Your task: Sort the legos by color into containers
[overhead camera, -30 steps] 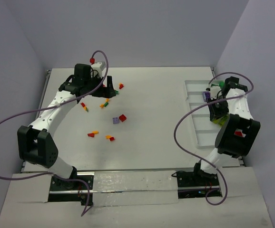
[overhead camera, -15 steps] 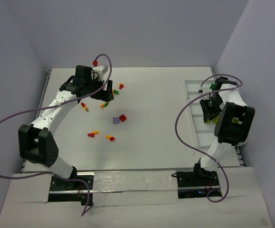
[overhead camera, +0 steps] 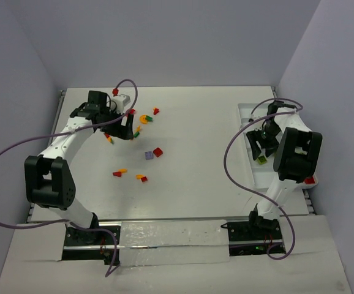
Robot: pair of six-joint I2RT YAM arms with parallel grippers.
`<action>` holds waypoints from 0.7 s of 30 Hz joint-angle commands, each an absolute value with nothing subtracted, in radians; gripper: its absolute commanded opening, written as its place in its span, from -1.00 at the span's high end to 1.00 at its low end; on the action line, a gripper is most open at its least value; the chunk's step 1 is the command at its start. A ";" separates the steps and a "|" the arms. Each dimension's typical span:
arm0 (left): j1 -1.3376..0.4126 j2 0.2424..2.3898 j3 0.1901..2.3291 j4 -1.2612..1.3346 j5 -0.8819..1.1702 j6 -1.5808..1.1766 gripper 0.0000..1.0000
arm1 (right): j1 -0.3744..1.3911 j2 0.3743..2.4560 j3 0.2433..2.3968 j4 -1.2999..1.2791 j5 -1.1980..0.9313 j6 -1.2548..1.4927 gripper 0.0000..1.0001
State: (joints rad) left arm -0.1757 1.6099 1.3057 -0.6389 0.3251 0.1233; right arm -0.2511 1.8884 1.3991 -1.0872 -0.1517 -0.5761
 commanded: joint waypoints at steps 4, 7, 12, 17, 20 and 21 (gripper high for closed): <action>-0.189 1.648 1.257 -0.716 0.438 0.398 -0.70 | -0.192 1.795 1.475 -1.138 -0.202 -0.538 -0.79; -0.220 1.654 1.228 -0.693 0.470 0.530 -0.62 | -0.163 1.778 1.525 -1.159 -0.249 -0.521 -0.82; -0.289 1.661 1.159 -0.565 0.543 0.739 -0.57 | -0.125 1.739 1.612 -1.197 -0.333 -0.479 -0.83; -0.313 1.704 1.144 -0.498 0.614 0.851 -0.53 | -0.115 1.712 1.633 -1.208 -0.376 -0.456 -0.84; -0.335 1.752 1.157 -0.471 0.585 0.874 -0.53 | -0.111 1.699 1.631 -1.212 -0.392 -0.447 -0.84; -0.343 1.767 1.170 -0.470 0.579 0.880 -0.52 | -0.108 1.695 1.629 -1.210 -0.395 -0.443 -0.84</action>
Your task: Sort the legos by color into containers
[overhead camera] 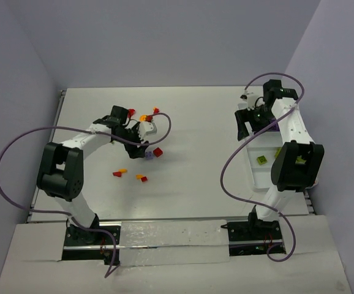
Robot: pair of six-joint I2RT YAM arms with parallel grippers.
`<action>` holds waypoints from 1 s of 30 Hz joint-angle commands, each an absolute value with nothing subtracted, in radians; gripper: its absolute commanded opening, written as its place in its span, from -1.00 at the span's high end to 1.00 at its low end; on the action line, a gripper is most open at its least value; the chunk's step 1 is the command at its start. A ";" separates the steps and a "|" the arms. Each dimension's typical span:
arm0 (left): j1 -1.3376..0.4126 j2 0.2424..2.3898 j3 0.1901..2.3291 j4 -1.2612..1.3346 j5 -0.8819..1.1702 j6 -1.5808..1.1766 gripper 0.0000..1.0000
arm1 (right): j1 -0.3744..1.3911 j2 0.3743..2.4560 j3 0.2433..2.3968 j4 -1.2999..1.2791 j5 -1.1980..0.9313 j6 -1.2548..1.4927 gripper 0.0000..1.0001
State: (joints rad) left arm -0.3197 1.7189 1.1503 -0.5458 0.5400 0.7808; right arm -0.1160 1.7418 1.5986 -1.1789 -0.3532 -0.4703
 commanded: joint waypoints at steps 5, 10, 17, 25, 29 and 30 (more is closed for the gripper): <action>-0.364 1.828 1.193 -0.471 0.565 0.898 -0.52 | -0.097 1.680 1.629 -1.201 -0.403 -0.431 -0.84; -0.387 1.857 1.199 -0.470 0.556 0.904 -0.52 | -0.094 1.676 1.627 -1.198 -0.405 -0.427 -0.84; -0.403 1.874 1.192 -0.425 0.524 0.874 -0.09 | -0.076 1.672 1.619 -1.162 -0.457 -0.380 -0.84; -0.409 1.784 1.156 -0.384 0.529 0.829 0.58 | -0.015 1.644 1.465 -0.915 -0.746 -0.145 -0.83; -0.456 1.661 1.156 -0.380 0.560 0.748 0.91 | 0.118 1.666 1.413 -0.822 -0.885 -0.052 -0.83; -0.469 1.632 1.165 -0.385 0.564 0.725 0.94 | 0.140 1.670 1.413 -0.816 -0.903 -0.048 -0.83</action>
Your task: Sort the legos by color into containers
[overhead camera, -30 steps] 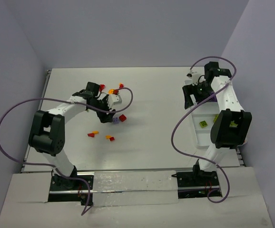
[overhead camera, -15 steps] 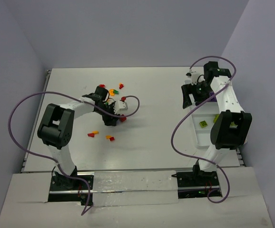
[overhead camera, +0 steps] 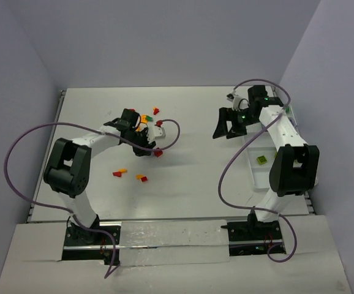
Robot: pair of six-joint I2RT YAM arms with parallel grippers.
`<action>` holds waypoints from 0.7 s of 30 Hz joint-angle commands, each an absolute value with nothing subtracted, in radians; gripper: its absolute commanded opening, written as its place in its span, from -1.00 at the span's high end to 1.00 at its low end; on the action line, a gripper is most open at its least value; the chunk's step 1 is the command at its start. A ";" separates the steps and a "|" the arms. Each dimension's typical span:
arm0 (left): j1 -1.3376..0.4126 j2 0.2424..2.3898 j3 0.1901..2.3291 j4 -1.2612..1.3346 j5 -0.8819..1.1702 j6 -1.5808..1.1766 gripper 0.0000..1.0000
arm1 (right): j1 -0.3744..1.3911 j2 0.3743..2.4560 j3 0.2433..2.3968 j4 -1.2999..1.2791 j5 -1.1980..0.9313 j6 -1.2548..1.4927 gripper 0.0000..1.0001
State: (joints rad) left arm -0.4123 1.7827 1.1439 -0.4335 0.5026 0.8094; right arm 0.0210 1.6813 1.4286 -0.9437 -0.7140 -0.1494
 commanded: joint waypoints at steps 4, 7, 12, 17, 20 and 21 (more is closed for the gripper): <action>-0.519 1.614 1.257 -0.437 0.630 0.574 1.00 | 0.213 1.709 1.427 -0.764 -1.020 -0.002 -0.86; -0.550 1.605 1.294 -0.424 0.660 0.461 1.00 | 0.237 1.761 1.445 -0.764 -1.087 0.046 -0.86; -0.567 1.605 1.323 -0.389 0.639 0.354 1.00 | 0.261 1.791 1.447 -0.759 -1.156 0.052 -0.85; -0.584 1.614 1.345 -0.399 0.647 0.344 1.00 | 0.297 1.811 1.468 -0.758 -1.166 0.058 -0.82; -0.606 1.615 1.360 -0.410 0.651 0.347 1.00 | 0.304 1.845 1.489 -0.748 -1.172 0.081 -0.77; -0.614 1.616 1.362 -0.413 0.650 0.348 1.00 | 0.304 1.858 1.497 -0.747 -1.177 0.089 -0.75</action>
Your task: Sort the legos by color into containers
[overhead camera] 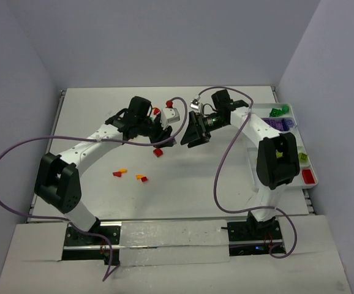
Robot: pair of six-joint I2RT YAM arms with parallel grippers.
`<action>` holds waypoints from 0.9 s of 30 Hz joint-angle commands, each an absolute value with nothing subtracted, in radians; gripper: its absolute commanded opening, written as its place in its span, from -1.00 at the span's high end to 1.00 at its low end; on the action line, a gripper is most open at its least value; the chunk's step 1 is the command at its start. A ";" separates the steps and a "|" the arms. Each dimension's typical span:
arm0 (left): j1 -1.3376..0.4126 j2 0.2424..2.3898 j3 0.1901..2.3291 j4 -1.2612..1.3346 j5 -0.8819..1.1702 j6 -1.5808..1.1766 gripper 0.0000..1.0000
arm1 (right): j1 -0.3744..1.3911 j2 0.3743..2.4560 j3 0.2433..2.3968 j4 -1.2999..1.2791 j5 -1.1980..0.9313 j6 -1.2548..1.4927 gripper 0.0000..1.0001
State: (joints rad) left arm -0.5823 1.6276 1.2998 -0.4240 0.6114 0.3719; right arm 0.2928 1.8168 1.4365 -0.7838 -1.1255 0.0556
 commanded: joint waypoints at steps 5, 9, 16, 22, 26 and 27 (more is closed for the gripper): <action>-0.639 1.623 1.373 -0.422 0.637 0.350 1.00 | 0.316 1.900 1.531 -0.743 -1.183 0.109 -0.61; -0.648 1.626 1.382 -0.429 0.633 0.353 1.00 | 0.318 1.917 1.539 -0.740 -1.206 0.116 -0.41; -0.659 1.633 1.393 -0.429 0.616 0.356 1.00 | 0.322 1.925 1.534 -0.735 -1.236 0.119 0.21; -0.660 1.638 1.388 -0.400 0.549 0.342 0.95 | 0.330 1.913 1.519 -0.753 -1.312 0.088 0.72; -0.660 1.643 1.385 -0.382 0.476 0.311 0.27 | 0.322 1.901 1.525 -0.790 -1.300 0.044 1.00; -0.660 1.643 1.387 -0.388 0.474 0.307 0.07 | 0.319 1.901 1.525 -0.799 -1.288 0.034 1.00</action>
State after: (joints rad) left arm -0.6566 1.6371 1.3407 -0.4454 0.5497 0.3465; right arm 0.3149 1.9202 1.4994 -0.7627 -1.2466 0.1083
